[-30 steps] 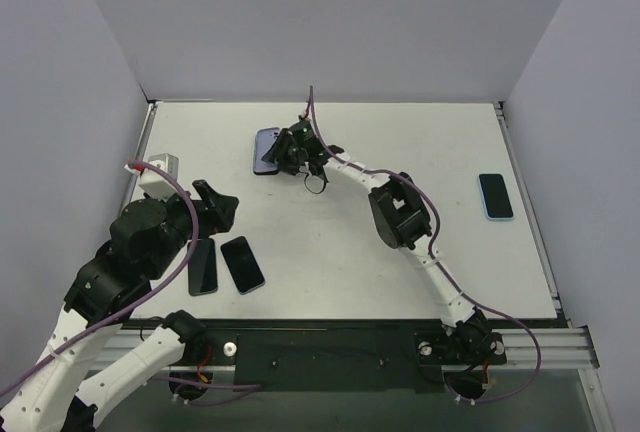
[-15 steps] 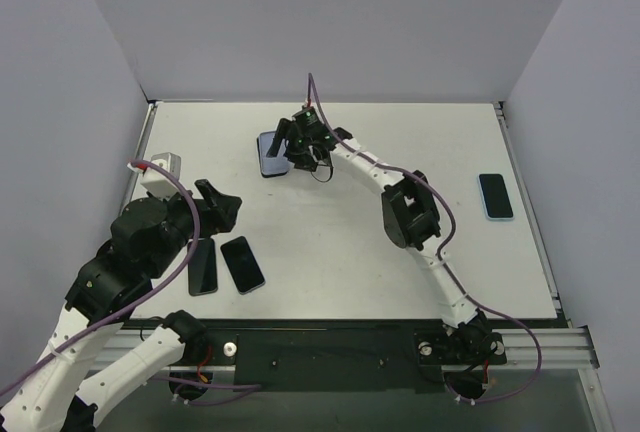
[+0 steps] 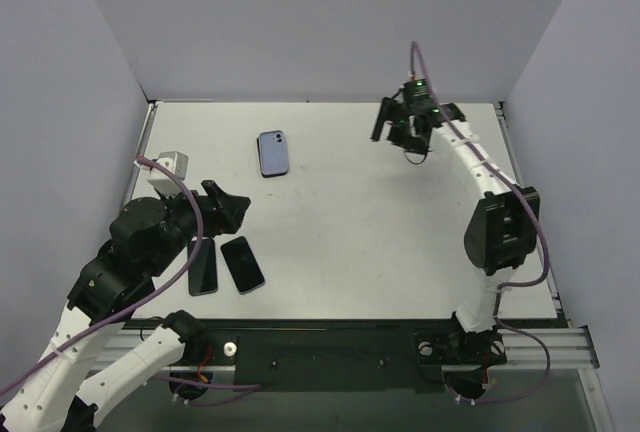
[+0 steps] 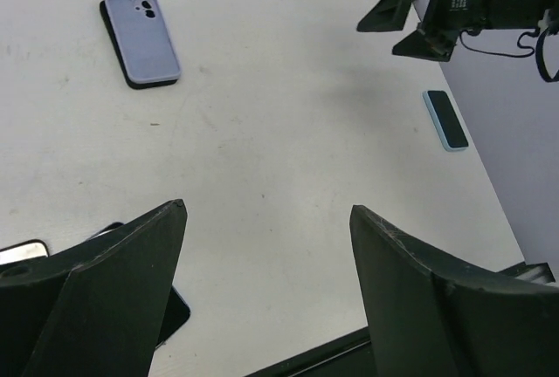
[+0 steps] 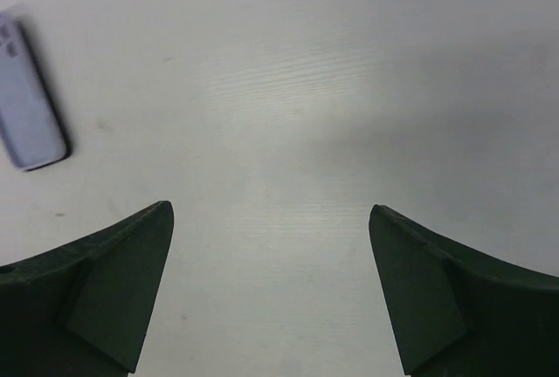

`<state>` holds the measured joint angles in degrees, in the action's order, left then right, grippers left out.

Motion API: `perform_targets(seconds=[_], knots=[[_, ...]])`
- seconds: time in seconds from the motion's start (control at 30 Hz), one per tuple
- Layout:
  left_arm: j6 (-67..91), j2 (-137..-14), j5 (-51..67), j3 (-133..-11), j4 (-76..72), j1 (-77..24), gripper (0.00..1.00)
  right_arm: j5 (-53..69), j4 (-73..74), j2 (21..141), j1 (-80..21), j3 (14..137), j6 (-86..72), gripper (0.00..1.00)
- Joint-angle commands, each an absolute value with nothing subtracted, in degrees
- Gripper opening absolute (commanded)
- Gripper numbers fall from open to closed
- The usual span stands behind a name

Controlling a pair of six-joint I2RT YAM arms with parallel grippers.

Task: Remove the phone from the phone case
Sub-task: Pick up the phone at the center of the board.

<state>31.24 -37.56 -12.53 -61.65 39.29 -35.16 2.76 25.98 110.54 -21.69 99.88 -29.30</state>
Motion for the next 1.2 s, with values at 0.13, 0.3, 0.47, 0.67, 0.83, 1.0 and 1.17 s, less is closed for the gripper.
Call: perform_targets(seconds=[0.13,0.3,0.47,0.67,0.83,1.0,1.17], knots=[[23.9,-40.3,0.0,-61.0,32.5,-34.9,0.86,-5.3,34.2,99.7,-0.2,86.8,-13.5,0.92],[22.1,-40.9,4.5,-58.5,29.7,-35.0,0.86,-13.7,31.2,99.1,9.2,82.7,-9.9,0.93],[22.2,-40.1,5.6,-54.6,25.8,-38.6,0.86,-7.7,28.0,102.4,17.0,81.8,-6.5,0.93],[23.2,-39.4,2.2,-52.0,25.1,-44.0,0.86,7.4,29.3,109.2,22.2,85.7,-1.2,0.93],[20.5,-40.9,0.5,-53.0,24.7,-48.2,0.86,10.4,32.3,115.3,23.7,89.5,2.6,0.93],[18.7,-42.0,-3.3,-53.4,23.7,-52.5,0.86,14.0,32.1,117.7,25.9,89.4,3.6,0.93],[17.7,-42.5,-4.7,-53.5,23.2,-54.1,0.87,14.4,32.9,118.6,26.5,88.8,6.6,0.93]])
